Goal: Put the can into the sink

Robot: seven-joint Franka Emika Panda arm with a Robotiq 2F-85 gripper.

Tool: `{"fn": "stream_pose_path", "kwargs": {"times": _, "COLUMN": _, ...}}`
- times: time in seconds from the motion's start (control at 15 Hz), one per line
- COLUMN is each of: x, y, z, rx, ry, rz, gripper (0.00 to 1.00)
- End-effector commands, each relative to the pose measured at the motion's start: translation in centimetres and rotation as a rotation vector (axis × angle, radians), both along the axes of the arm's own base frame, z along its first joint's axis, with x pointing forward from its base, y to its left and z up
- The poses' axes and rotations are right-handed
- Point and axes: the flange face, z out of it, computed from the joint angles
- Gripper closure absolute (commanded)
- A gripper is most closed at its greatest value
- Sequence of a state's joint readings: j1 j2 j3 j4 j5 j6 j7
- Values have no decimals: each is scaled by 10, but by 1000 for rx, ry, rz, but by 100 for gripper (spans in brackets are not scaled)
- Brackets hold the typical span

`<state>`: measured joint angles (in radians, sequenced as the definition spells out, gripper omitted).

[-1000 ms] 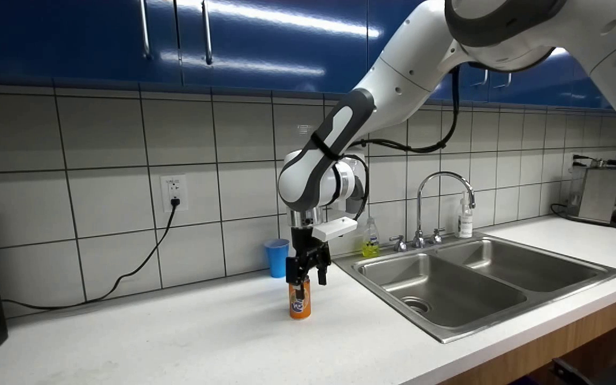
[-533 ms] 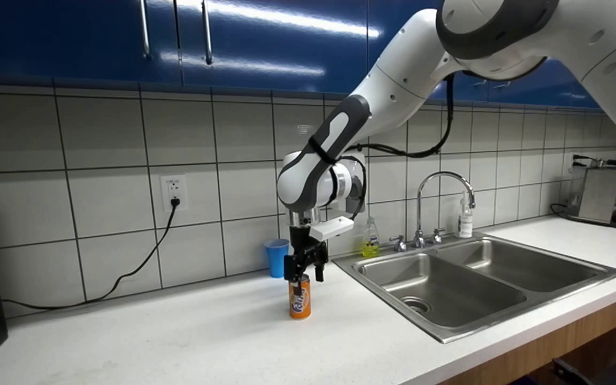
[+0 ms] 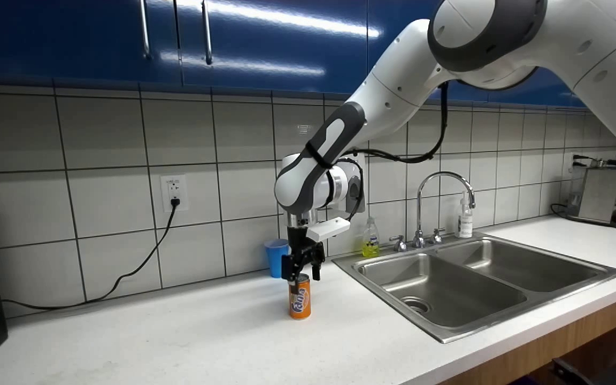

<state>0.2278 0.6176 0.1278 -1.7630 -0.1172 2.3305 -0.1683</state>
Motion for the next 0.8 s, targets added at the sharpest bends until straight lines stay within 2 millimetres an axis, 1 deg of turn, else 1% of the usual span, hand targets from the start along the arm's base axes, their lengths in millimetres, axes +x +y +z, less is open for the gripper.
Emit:
{"fn": "stream_pose_path", "kwargs": {"times": 0.0, "x": 11, "y": 3, "z": 3, "rx": -4, "ry": -20, "rz": 11, "gripper": 0}}
{"fn": "stream_pose_path", "kwargs": {"times": 0.73, "x": 16, "y": 6, "z": 0, "rx": -5, "ry": -18, "rz": 14, "gripper": 0}}
